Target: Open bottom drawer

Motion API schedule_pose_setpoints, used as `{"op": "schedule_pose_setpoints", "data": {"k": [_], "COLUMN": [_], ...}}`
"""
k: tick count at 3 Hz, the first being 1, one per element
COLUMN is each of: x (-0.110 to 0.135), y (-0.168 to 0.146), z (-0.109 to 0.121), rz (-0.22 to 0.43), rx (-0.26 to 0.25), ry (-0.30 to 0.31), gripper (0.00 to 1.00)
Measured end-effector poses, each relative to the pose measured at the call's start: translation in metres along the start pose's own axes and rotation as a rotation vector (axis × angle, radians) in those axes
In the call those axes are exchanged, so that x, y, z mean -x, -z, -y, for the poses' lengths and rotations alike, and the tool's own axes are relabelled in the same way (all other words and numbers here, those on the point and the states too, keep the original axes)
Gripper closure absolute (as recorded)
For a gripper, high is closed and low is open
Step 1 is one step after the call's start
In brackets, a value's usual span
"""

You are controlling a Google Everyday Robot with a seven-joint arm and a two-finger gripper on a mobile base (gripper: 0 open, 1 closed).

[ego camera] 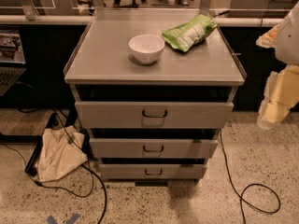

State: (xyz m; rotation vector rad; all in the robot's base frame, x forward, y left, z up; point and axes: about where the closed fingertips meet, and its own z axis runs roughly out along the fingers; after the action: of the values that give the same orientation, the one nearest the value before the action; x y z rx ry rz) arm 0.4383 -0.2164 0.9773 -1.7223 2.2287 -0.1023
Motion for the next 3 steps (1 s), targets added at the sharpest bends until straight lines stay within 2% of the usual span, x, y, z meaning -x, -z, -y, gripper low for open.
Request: {"op": "schedule_pose_setpoints", "data": {"k": [1, 2, 3], "x": [-0.001, -0.022, -0.07], "y": [0.001, -0.024, -0.086], "z": [0.001, -0.004, -0.022], "rz": [0.002, 0.062, 0.115], "rx": [-0.016, -0.018, -0.047], "ry": [-0.002, -0.063, -0.2], "gripper": [0.0, 0.0, 0.0]}}
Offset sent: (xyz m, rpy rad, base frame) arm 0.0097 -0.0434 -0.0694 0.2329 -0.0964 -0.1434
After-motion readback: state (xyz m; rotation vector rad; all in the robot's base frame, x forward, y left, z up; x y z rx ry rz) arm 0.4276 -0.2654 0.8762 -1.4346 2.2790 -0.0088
